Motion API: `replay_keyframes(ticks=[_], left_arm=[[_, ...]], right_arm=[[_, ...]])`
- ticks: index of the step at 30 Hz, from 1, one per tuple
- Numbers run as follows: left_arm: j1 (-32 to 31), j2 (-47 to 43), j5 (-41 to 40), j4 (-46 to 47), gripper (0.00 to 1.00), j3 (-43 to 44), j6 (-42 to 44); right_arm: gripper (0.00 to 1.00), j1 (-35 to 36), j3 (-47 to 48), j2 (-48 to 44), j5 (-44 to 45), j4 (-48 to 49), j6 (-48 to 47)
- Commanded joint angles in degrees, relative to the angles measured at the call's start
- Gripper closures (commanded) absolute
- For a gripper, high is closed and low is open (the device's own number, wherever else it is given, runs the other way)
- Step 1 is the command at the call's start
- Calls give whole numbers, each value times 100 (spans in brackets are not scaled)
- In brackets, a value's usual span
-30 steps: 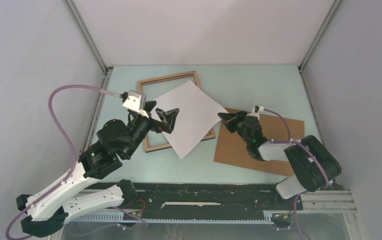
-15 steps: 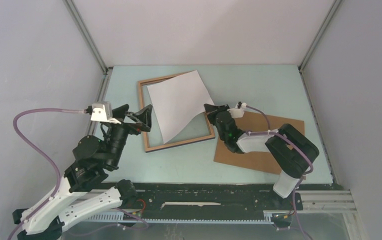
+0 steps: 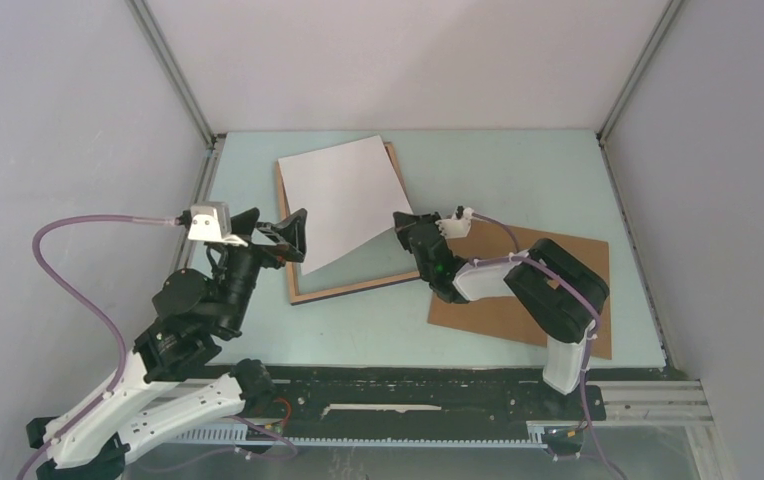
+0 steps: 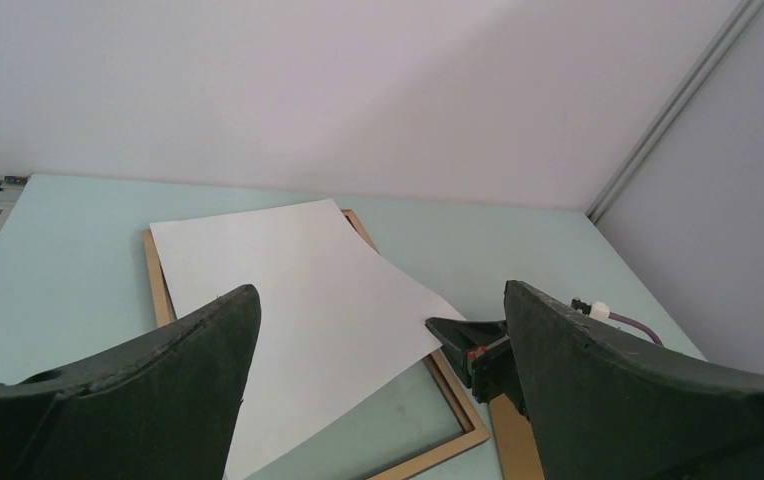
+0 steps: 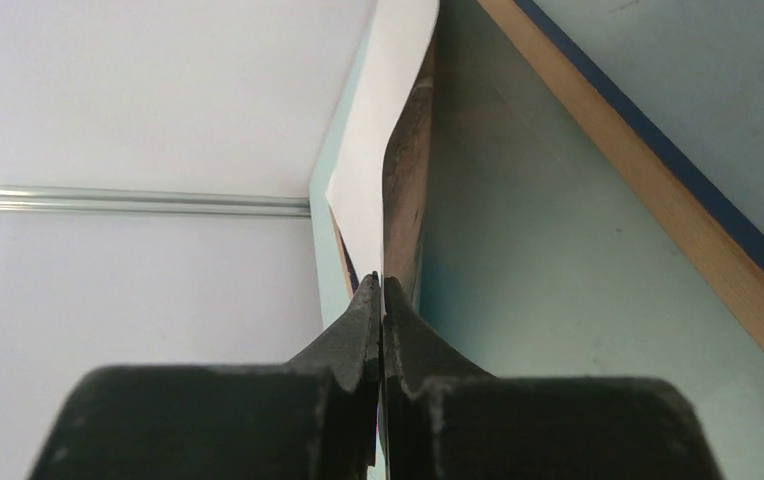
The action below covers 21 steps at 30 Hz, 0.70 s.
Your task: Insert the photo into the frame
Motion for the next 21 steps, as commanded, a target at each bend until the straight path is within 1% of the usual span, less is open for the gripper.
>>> replay_keyframes(ticks=[1,7,13,21], left_arm=[[43,69,-18,206,0,-84,133],[79,67,34,195,0,-75,112],[104,143,64,193,1,-77,107],[104,130,60,178,1,-76,106]], right_arm=[[100,165,72,-102,312,-124,35],[100,445,-30,-414,872,-352,-237],[100,585,-30,-471,1142,-645,-62],[100,643,-34,-590,1172,-1073,119]])
